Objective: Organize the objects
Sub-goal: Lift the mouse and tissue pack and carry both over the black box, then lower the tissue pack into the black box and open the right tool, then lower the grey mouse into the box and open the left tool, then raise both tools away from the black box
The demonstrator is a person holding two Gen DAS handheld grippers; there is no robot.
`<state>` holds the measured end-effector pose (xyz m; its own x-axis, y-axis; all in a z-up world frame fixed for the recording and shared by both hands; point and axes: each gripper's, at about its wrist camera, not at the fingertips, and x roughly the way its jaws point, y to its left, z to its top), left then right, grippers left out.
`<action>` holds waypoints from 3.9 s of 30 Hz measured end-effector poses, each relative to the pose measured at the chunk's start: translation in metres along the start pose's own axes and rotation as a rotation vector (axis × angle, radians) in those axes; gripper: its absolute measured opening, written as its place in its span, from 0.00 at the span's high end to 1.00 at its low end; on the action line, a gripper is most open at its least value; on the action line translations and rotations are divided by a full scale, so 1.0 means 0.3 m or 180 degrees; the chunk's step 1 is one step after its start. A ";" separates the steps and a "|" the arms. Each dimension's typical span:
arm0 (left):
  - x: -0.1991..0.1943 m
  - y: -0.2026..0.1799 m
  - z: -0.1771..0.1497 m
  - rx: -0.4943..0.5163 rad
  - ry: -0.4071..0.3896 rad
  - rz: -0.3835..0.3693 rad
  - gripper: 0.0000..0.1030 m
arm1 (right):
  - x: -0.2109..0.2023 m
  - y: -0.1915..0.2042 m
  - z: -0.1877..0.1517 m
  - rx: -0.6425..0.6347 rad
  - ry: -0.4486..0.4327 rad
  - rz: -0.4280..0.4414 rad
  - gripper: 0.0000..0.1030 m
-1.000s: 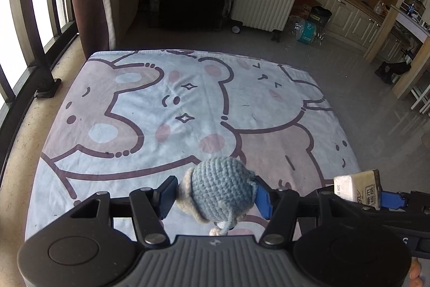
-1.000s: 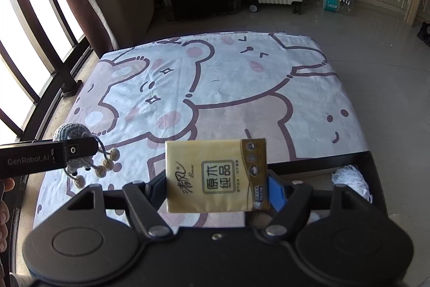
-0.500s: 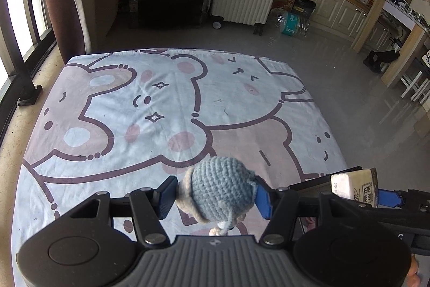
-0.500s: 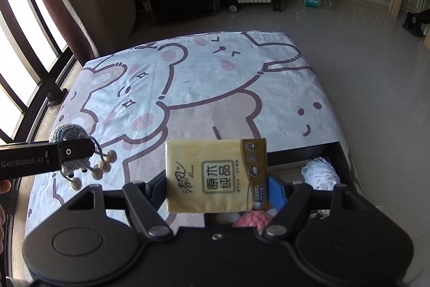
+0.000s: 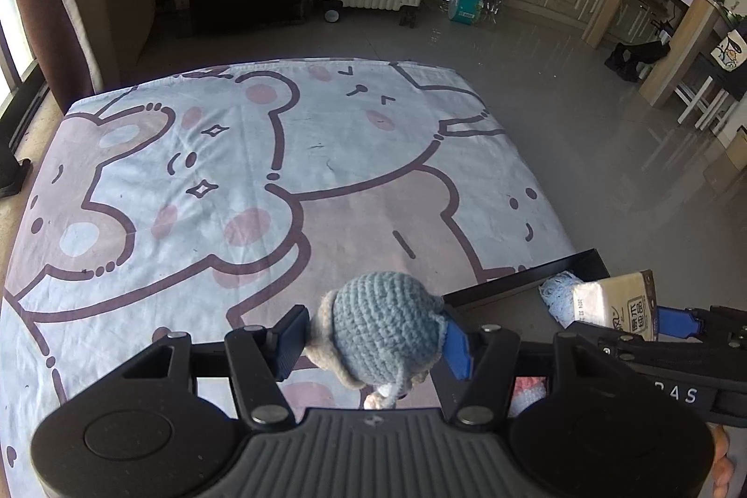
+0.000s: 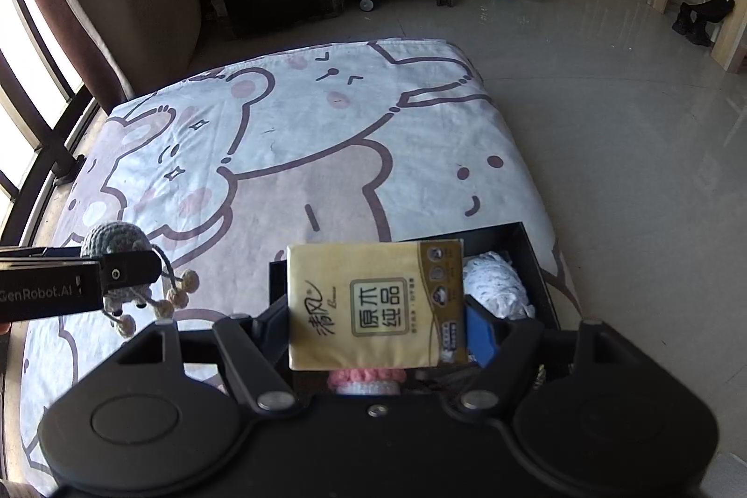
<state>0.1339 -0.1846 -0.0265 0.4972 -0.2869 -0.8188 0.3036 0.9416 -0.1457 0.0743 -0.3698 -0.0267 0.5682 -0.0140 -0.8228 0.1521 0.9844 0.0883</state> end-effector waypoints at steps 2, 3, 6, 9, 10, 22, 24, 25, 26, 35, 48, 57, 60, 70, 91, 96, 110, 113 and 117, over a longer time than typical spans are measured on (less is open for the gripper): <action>0.005 -0.023 0.001 0.0026 -0.0001 -0.0024 0.42 | 0.001 -0.025 -0.006 0.0025 0.0005 -0.0017 0.28; 0.008 -0.034 0.002 0.0033 0.0000 -0.0040 0.42 | 0.001 -0.035 -0.008 0.0039 0.0006 -0.0026 0.28; 0.016 -0.058 0.003 0.0052 0.0009 -0.0079 0.42 | 0.001 -0.064 -0.016 0.0080 0.0009 -0.0045 0.28; 0.027 -0.080 0.003 0.0067 0.0022 -0.0110 0.42 | 0.006 -0.085 -0.022 0.0104 0.0014 -0.0055 0.28; 0.030 -0.085 0.003 0.0067 0.0027 -0.0118 0.42 | 0.009 -0.091 -0.024 0.0112 0.0017 -0.0057 0.28; 0.060 -0.096 0.019 -0.0019 -0.0033 -0.0233 0.42 | 0.076 -0.113 -0.034 0.0112 0.0032 -0.0004 0.28; 0.065 -0.096 0.023 -0.0013 -0.0057 -0.0263 0.42 | 0.099 -0.112 -0.031 0.0096 0.0020 0.0003 0.28; 0.068 -0.095 0.026 -0.0009 -0.0071 -0.0281 0.42 | 0.116 -0.111 -0.028 0.0091 0.0031 -0.0001 0.28; 0.072 -0.095 0.027 -0.0006 -0.0079 -0.0294 0.42 | 0.133 -0.108 -0.024 0.0082 0.0058 -0.0012 0.28; 0.096 -0.084 0.039 -0.0066 -0.0119 -0.0474 0.42 | 0.262 -0.066 -0.019 -0.0143 0.0251 -0.0014 0.28; 0.135 -0.126 0.022 0.0053 -0.0038 -0.0627 0.42 | 0.359 -0.038 -0.034 -0.0493 0.0363 -0.0161 0.24; 0.159 -0.148 0.011 0.0037 0.0033 -0.0653 0.42 | 0.247 -0.081 -0.032 -0.0350 0.0276 0.0065 0.23; 0.177 -0.162 0.004 0.0040 0.0065 -0.0661 0.42 | 0.197 -0.094 -0.030 -0.0284 0.0227 0.0221 0.26; 0.238 -0.170 -0.012 0.0053 0.0173 -0.0472 0.29 | 0.159 -0.149 -0.047 -0.0076 0.0283 0.0243 0.28; 0.200 -0.120 0.000 -0.0030 0.0174 -0.0363 0.19 | 0.141 -0.155 -0.043 0.0141 0.0266 0.0247 0.41; 0.184 -0.106 0.004 -0.0065 0.0164 -0.0355 0.19 | 0.136 -0.149 -0.040 0.0191 0.0268 0.0244 0.42; 0.009 -0.045 0.024 -0.0057 0.0054 -0.0165 0.19 | -0.038 -0.150 0.006 0.0452 0.0023 0.0007 0.26; -0.046 -0.026 0.021 -0.0070 0.0051 -0.0114 0.19 | -0.087 -0.139 0.004 0.0409 -0.0043 -0.0096 0.22; -0.119 -0.011 0.014 -0.0123 -0.0006 -0.0068 0.14 | -0.146 -0.133 -0.021 0.0410 -0.0081 -0.0173 0.19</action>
<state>0.1184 -0.1782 0.0056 0.4924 -0.3073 -0.8143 0.2826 0.9413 -0.1844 0.0382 -0.4074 0.0024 0.5764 -0.0729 -0.8139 0.2849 0.9514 0.1165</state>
